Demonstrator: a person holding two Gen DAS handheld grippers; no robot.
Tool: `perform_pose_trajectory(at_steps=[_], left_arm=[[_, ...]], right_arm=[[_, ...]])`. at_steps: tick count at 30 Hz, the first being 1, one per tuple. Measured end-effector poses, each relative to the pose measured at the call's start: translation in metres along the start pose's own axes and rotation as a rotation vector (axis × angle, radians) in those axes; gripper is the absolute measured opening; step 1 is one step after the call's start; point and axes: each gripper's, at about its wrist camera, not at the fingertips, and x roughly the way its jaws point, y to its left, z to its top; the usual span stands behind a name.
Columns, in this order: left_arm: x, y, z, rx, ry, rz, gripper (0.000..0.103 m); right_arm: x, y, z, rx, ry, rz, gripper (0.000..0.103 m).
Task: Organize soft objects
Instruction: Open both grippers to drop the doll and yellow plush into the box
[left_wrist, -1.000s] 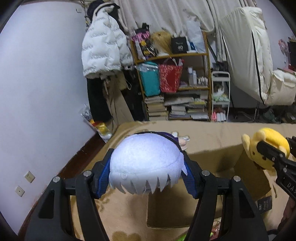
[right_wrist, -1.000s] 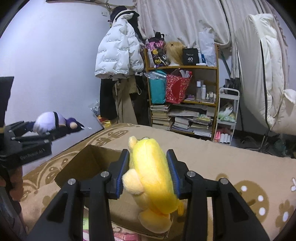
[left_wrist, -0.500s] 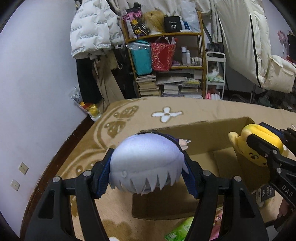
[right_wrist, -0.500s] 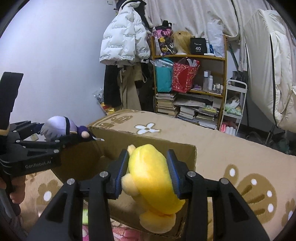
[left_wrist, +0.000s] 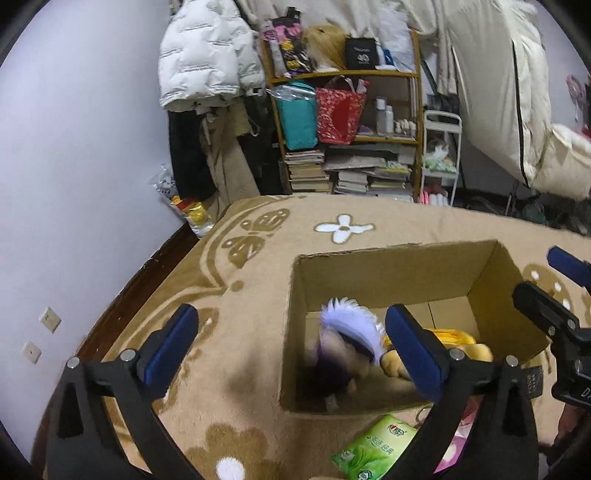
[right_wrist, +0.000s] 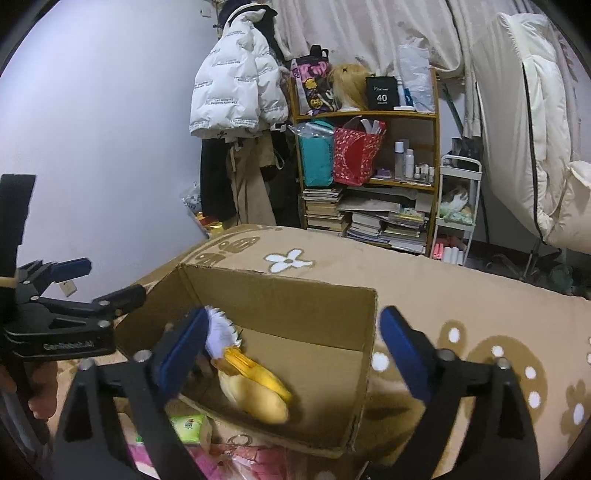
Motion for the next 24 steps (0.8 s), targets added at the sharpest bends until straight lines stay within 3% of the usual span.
perform_pose_trajectory(at_steps=[24], left_arm=[[-0.098, 0.036, -0.016, -0.048, -0.036, 0.054, 0.103]], right_arm=[[-0.084, 0.028, 0.013, -0.024, -0.027, -0.009, 0.103]])
